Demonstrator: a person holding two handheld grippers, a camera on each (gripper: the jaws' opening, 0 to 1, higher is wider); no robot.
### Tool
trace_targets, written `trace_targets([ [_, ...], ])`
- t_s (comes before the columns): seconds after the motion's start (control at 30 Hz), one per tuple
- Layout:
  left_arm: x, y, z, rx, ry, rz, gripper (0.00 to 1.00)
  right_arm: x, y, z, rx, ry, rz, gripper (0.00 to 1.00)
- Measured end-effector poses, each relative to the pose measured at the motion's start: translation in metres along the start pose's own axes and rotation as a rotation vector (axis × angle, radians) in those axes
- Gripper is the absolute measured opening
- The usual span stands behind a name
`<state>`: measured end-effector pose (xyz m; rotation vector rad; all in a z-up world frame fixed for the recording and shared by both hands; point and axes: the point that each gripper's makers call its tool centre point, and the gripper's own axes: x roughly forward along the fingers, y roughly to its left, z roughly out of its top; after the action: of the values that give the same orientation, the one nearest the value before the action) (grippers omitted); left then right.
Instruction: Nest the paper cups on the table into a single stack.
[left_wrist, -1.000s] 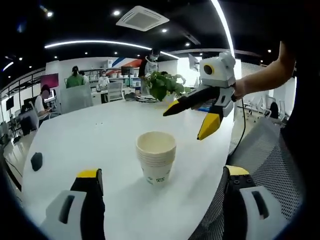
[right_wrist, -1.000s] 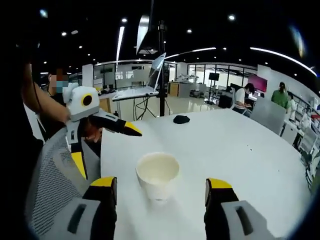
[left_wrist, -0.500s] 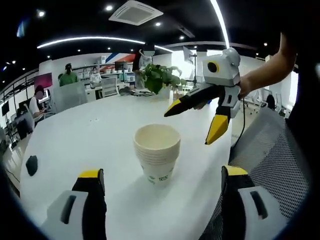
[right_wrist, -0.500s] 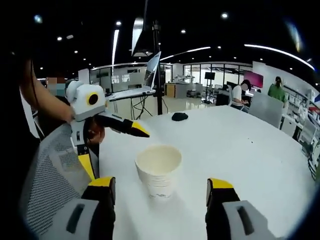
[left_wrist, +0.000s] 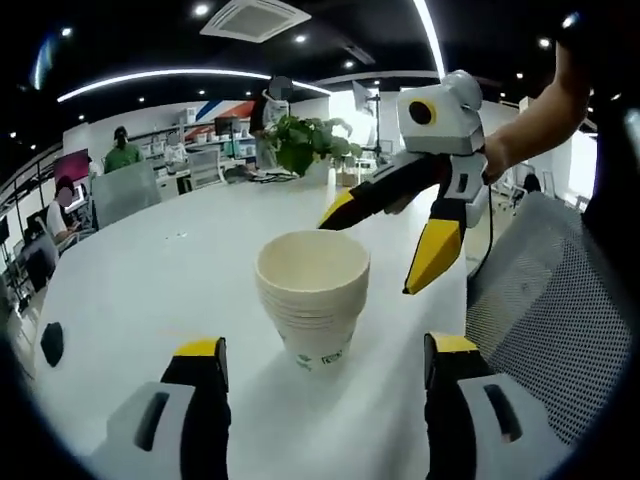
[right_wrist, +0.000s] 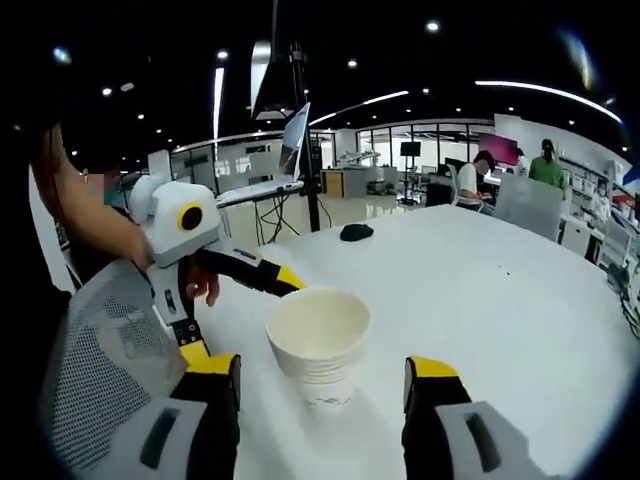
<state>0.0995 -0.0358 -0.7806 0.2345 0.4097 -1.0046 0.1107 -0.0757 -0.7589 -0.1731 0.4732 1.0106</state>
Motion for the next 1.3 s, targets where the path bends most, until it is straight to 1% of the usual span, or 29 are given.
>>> trace_targets([
  [0.27,0.017,0.006,-0.005,0.018,0.009,-0.034,0.72,0.01,-0.002,0.001,0.035,-0.009,-0.017,0.6],
  [0.33,0.02,0.007,-0.005,0.014,0.011,-0.042,0.71,0.013,-0.002,0.001,0.032,-0.008,-0.019,0.6],
  [0.57,0.03,0.008,-0.003,0.009,0.006,-0.054,0.68,0.024,-0.004,-0.001,0.027,-0.006,-0.023,0.56],
  [0.77,0.037,0.006,-0.004,0.01,0.005,-0.065,0.64,0.031,0.001,0.001,0.051,-0.001,-0.014,0.52],
  [0.9,0.04,0.004,-0.003,0.021,0.005,-0.069,0.58,0.035,0.003,-0.001,0.066,0.004,-0.008,0.49],
  [1.03,0.042,0.002,-0.002,0.023,0.003,-0.076,0.56,0.037,0.004,-0.001,0.072,0.007,-0.009,0.48],
  [1.17,0.044,0.005,-0.001,0.027,0.003,-0.069,0.54,0.037,0.003,-0.001,0.088,0.006,-0.019,0.48],
  [1.3,0.043,0.007,0.003,0.04,0.003,-0.06,0.51,0.035,0.002,0.003,0.09,-0.004,-0.023,0.48],
])
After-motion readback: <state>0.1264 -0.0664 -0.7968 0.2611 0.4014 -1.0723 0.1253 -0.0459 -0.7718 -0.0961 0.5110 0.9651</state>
